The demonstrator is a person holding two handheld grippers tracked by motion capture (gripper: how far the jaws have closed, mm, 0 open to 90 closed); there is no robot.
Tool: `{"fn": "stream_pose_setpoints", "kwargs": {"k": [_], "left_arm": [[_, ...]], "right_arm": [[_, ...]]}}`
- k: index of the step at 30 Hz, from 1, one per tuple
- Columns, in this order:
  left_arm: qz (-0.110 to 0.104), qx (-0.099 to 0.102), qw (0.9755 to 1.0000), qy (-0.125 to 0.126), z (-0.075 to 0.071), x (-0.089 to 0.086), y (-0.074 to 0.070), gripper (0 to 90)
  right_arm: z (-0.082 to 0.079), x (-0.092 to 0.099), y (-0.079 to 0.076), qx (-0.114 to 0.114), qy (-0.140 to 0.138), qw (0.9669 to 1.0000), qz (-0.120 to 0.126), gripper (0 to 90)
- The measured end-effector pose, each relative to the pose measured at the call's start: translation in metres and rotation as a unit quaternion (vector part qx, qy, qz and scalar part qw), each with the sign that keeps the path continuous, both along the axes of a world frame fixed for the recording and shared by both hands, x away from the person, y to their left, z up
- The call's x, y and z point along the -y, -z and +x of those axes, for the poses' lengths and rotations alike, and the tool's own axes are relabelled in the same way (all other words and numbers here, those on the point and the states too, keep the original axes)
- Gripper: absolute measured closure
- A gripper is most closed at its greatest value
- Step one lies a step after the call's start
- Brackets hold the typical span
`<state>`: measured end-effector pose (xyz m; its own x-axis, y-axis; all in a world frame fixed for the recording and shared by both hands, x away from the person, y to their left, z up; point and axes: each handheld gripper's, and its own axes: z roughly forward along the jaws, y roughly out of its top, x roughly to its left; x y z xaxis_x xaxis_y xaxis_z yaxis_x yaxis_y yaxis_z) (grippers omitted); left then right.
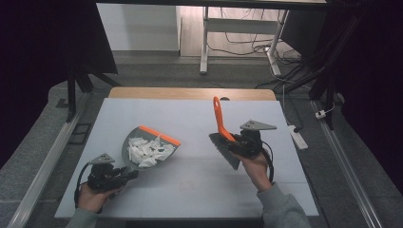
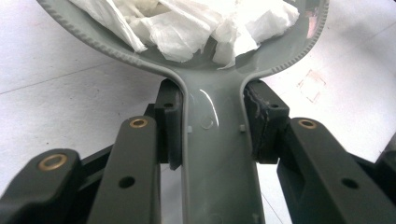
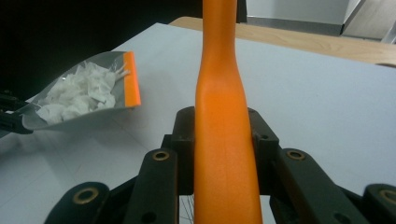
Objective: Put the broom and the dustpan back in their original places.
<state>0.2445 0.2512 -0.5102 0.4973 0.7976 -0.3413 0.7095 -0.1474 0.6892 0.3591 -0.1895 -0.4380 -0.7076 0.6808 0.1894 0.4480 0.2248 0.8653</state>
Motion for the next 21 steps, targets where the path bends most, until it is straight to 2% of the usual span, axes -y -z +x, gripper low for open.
{"fn": "stream_pose_setpoints", "kwargs": {"k": [13,21], "left_arm": [[-0.002,-0.006,0.9991,-0.041,0.002,-0.005,0.002,61.2],[-0.008,-0.014,0.9965,-0.082,0.005,-0.008,0.005,61.2]], "right_arm": [[-0.005,0.026,0.012,-0.014,0.016,0.9998,-0.003,70.4],[-0.009,0.036,0.018,-0.019,0.014,0.9997,-0.006,70.3]]}}
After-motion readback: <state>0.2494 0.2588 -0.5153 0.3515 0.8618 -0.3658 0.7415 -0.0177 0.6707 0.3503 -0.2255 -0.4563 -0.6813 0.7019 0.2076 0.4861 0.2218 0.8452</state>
